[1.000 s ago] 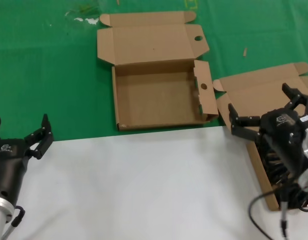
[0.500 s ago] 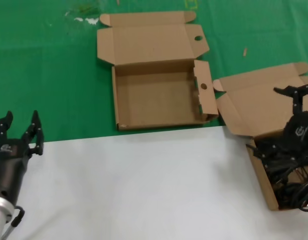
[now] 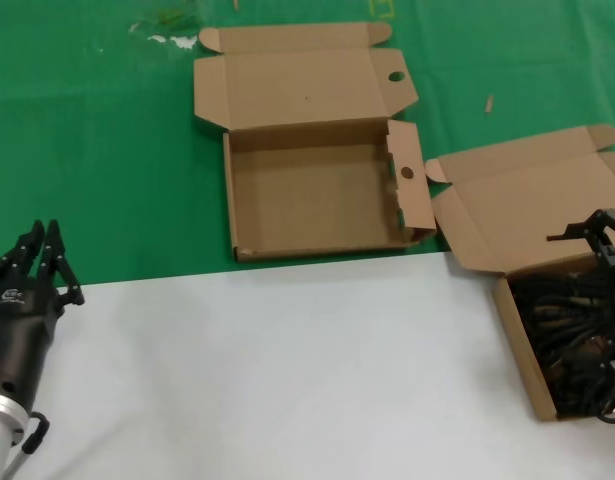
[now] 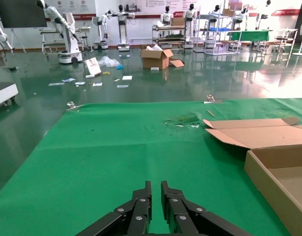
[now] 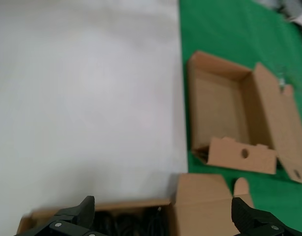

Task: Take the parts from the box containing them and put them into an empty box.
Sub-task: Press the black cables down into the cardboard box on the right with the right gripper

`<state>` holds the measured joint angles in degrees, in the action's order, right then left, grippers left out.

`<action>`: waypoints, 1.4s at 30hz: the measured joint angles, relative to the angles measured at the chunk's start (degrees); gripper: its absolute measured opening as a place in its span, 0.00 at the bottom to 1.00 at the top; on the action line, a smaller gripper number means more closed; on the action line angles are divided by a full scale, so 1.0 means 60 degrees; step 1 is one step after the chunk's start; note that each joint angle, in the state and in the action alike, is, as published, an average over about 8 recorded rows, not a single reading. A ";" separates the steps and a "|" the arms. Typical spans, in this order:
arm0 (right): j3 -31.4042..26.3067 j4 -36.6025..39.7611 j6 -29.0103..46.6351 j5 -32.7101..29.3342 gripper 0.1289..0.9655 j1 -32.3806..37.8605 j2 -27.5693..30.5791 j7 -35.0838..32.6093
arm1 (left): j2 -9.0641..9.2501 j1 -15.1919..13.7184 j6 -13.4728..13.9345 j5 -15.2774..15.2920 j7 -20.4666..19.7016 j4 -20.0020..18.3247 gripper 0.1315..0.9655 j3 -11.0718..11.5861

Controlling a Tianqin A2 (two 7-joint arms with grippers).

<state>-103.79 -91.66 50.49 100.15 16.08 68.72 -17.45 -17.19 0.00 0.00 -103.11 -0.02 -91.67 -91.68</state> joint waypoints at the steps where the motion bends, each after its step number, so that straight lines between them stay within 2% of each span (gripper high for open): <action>1: -0.0114 0.0174 0.0284 -0.0144 1.00 0.0263 -0.0065 -0.0116 | 0.0000 0.0000 0.0000 0.0000 0.0000 0.0000 0.14 0.0000; 8: -0.0767 0.1224 0.1795 -0.1073 1.00 0.1734 -0.0509 -0.0646 | 0.0000 0.0000 0.0000 0.0000 0.0000 0.0000 0.05 0.0000; 16: -0.1099 0.1841 0.2900 -0.1619 1.00 0.2428 -0.0606 -0.1064 | 0.0000 0.0000 0.0000 0.0000 0.0000 0.0000 0.01 0.0000; 30: -0.1331 0.1878 0.4488 -0.2162 1.00 0.3071 -0.0314 -0.1525 | 0.0000 0.0000 0.0000 0.0000 0.0000 0.0000 0.01 0.0000; 42: -0.1740 0.2496 0.5153 -0.2869 0.98 0.3758 -0.0776 -0.2049 | 0.0000 0.0000 0.0000 0.0000 0.0000 0.0000 0.01 0.0000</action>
<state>-114.23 -76.68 81.40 82.93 38.62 64.06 -29.74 -17.19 0.00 0.00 -103.11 -0.02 -91.67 -91.68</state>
